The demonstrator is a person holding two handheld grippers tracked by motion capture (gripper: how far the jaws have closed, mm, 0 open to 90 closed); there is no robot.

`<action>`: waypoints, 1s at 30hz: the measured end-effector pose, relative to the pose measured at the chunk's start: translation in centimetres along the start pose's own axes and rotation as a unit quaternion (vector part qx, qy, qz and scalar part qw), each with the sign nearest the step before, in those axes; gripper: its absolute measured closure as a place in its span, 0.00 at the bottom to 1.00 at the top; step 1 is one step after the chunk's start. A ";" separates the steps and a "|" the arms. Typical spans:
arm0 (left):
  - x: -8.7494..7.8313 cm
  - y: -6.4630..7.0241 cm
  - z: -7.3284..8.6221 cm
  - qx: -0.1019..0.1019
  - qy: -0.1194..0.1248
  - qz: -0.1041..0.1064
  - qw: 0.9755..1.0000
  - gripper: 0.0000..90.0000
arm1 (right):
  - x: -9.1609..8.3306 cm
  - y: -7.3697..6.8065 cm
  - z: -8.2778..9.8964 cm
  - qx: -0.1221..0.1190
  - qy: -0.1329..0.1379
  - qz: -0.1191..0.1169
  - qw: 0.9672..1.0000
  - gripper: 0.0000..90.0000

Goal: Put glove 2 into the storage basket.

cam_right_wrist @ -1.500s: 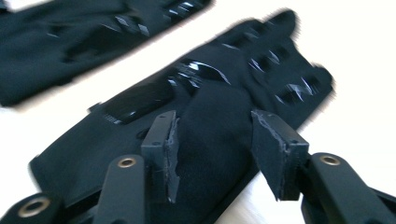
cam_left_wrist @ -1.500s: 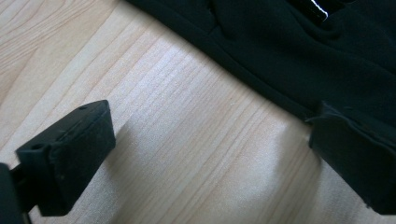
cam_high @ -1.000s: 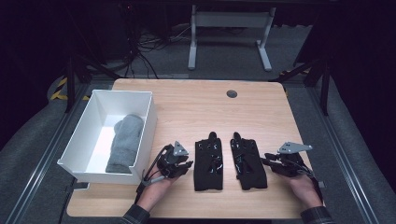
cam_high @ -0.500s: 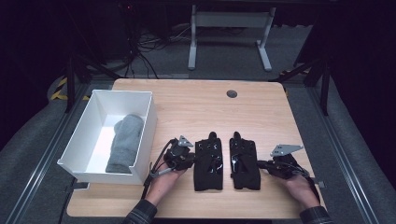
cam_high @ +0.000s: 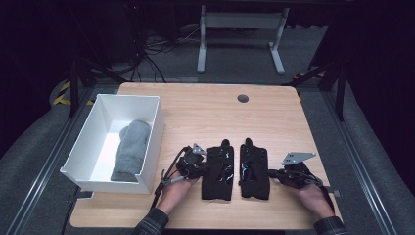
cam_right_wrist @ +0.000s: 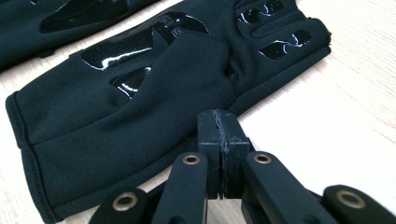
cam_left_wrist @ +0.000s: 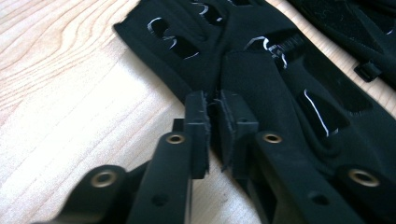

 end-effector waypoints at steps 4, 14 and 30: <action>-0.2 -0.1 -0.6 -0.020 0.020 0.010 1.000 0.99 | 0.0 -0.3 -0.1 -0.004 0.000 -0.007 1.000 1.00; -0.8 -1.7 -2.0 -0.045 0.059 0.008 0.997 1.00 | 0.0 -0.4 -0.1 -0.006 0.000 -0.012 1.000 1.00; -1.2 -3.0 -4.0 -0.063 0.098 0.008 0.993 1.00 | 0.2 -3.0 -0.8 -0.041 0.005 -0.039 0.998 1.00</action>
Point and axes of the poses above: each handheld gripper's, and its own axes: x roughly forward along the jaws, z roughly out of its underside, y roughly to its right, the point moved 9 cm from there along x, roughly forward along the jaws, and after that the axes turned 14 degrees about z, right-handed, at the moved point
